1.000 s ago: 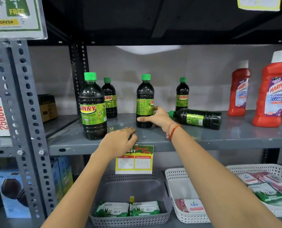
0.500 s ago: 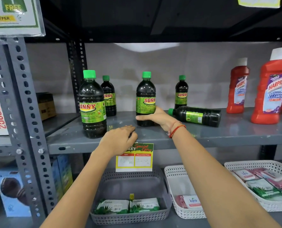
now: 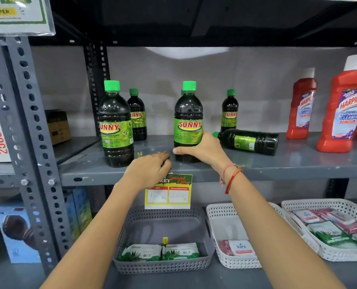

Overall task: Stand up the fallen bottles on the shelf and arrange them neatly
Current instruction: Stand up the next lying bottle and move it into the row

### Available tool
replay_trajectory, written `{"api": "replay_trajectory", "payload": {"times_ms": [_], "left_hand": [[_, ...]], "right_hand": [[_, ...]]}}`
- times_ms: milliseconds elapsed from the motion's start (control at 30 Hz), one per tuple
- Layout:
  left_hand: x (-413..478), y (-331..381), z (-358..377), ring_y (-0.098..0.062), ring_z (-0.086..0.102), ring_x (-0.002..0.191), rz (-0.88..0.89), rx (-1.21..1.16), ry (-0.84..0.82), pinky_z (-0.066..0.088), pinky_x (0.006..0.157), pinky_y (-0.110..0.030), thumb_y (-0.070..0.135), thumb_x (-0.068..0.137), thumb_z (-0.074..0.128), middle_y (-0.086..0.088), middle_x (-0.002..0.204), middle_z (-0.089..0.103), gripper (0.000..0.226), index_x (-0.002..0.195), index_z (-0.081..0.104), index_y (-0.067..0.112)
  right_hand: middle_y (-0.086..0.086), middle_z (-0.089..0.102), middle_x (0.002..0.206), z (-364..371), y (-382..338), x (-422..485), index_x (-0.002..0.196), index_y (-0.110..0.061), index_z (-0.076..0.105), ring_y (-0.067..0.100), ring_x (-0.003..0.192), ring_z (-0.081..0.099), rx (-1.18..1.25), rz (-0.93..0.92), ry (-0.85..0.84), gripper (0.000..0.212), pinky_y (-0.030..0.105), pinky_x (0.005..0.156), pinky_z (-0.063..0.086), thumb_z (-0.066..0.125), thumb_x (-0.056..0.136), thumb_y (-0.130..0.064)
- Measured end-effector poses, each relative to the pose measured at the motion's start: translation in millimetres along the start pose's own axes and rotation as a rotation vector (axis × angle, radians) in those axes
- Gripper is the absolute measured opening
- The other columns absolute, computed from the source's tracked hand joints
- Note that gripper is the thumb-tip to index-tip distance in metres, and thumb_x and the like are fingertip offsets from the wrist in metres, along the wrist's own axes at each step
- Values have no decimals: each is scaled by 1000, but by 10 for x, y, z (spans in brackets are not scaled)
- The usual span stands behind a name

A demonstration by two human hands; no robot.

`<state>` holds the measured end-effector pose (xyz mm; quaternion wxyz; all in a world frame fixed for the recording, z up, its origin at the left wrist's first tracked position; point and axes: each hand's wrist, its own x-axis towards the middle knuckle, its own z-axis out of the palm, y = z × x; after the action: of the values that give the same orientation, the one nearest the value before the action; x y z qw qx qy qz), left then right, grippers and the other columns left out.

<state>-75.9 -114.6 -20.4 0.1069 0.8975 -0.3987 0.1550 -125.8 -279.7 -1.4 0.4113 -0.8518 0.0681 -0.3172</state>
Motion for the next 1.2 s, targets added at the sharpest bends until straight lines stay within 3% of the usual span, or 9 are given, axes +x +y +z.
{"api": "replay_trajectory", "payload": {"times_ms": [300, 400, 533, 600, 767, 900, 967, 1067, 1200], "left_hand": [[-21, 13, -13, -26, 46, 128, -5, 7, 0, 39, 98, -39, 38, 92, 18, -4, 147, 43, 56, 137, 41, 16], [-28, 8, -2, -28, 51, 122, -12, -6, 52, 42, 90, -39, 37, 94, 22, -5, 141, 50, 51, 135, 45, 17], [-49, 43, 53, -30, 61, 93, -24, -86, 206, 37, 63, -33, 29, 94, 32, -9, 101, 68, 37, 109, 62, 13], [-84, 110, 89, -30, 61, 85, -40, -115, 349, 36, 59, -32, 30, 92, 35, -6, 85, 67, 35, 93, 64, 11], [-252, 646, 115, -26, 61, 73, -89, -249, 736, 42, 58, -33, 40, 87, 38, -3, 77, 68, 38, 80, 66, 15], [-186, 1138, 123, -22, 57, 60, -37, -312, 895, 39, 49, -29, 28, 84, 47, -1, 68, 64, 24, 71, 61, 14], [-53, 1365, 175, -21, 58, 64, 98, -310, 837, 45, 54, -34, 28, 83, 45, -1, 71, 64, 23, 75, 62, 14], [254, 1616, 258, -23, 61, 93, 156, -242, 557, 48, 72, -37, 33, 86, 41, -3, 98, 67, 32, 97, 64, 14], [604, 1594, 413, -28, 55, 110, 105, -149, 308, 48, 83, -41, 39, 90, 38, -9, 117, 62, 42, 109, 61, 9]], "right_hand": [[-6, 71, 99, -80, -39, -221, 103, -22, 67, 7, 92, 62, -5, -32, 28, 58, 5, 64, 39, 86, 54, -48], [-5, 71, 101, -48, -48, -229, 104, -21, 66, 8, 94, 63, 1, -31, 28, 61, 6, 65, 40, 85, 55, -49], [-5, 70, 105, -108, -59, -262, 108, -19, 63, 8, 99, 62, -13, -37, -19, 66, 12, 71, 43, 85, 55, -50], [-6, 66, 108, -228, -73, -311, 114, -17, 60, 8, 100, 59, -8, -31, -50, 70, 18, 80, 43, 85, 57, -48], [2, 63, 111, -791, 67, -191, 115, -12, 60, 16, 101, 60, 112, -5, 177, 65, 29, 92, 50, 83, 64, -43], [8, 67, 99, -1216, 252, 26, 99, -6, 66, 19, 93, 62, -131, -15, 286, 38, 29, 82, 49, 78, 72, -31], [12, 66, 98, -1372, 350, 175, 98, -5, 65, 27, 96, 62, -387, -11, 196, 35, 29, 76, 44, 76, 75, -30], [18, 61, 121, -1490, 444, 373, 115, -3, 56, 34, 111, 57, -736, 158, -69, 64, 33, 82, 44, 74, 72, -47], [16, 51, 135, -1522, 434, 495, 133, -4, 46, 31, 111, 53, -742, 344, -307, 77, 30, 80, 39, 69, 75, -51]]}}
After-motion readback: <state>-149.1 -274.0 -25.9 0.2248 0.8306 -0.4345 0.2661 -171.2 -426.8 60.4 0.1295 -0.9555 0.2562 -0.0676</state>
